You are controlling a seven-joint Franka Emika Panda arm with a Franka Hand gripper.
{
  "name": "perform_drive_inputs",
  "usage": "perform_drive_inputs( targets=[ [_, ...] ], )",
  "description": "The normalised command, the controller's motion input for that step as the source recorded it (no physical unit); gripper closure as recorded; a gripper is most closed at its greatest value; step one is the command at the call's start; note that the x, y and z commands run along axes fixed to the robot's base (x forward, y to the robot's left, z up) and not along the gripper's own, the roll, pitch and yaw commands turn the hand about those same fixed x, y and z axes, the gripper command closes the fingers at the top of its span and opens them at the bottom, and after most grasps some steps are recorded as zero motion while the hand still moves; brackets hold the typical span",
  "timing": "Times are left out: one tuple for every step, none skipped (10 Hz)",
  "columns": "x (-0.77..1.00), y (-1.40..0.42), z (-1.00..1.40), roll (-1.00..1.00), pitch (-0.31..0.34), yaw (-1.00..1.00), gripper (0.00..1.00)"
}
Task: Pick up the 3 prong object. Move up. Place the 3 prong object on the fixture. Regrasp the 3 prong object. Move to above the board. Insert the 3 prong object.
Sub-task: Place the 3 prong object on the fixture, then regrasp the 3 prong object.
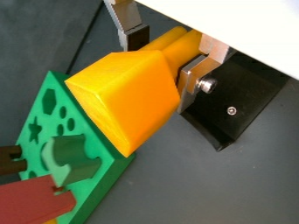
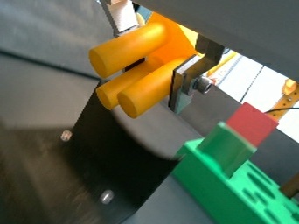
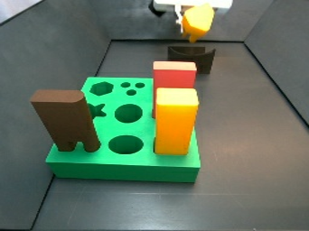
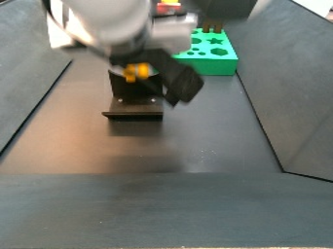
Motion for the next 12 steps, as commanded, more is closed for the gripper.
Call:
perform_drive_inputs(
  targets=[
    [0.20, 0.14, -1.00, -0.19, 0.052, -0.25, 1.00],
    [0.17, 0.13, -0.86, -0.18, 0.021, -0.24, 1.00],
    [0.12, 0.08, -0.52, -0.16, -0.027, -0.19, 1.00],
    [0.11, 0.07, -0.39, -0.16, -0.043, -0.16, 1.00],
    [0.09, 0.06, -0.20, -0.13, -0.073, -0.11, 1.00],
    [0.08, 0.05, -0.19, -0.11, -0.082, -0.09, 1.00],
    [0.08, 0.05, -0.17, -0.10, -0.082, -0.04, 1.00],
    [0.00, -0.50, -0.17, 0.00, 0.000, 0.00, 1.00],
    [0.00, 0.00, 0.00, 0.00, 0.000, 0.00, 0.00],
    [0.00, 0.00, 1.00, 0.05, -0.042, -0.01, 0.00],
    [-0.01, 0.00, 1.00, 0.05, -0.038, 0.00, 0.00],
    [-0.03, 0.00, 1.00, 0.06, -0.022, 0.02, 0.00]
  ],
)
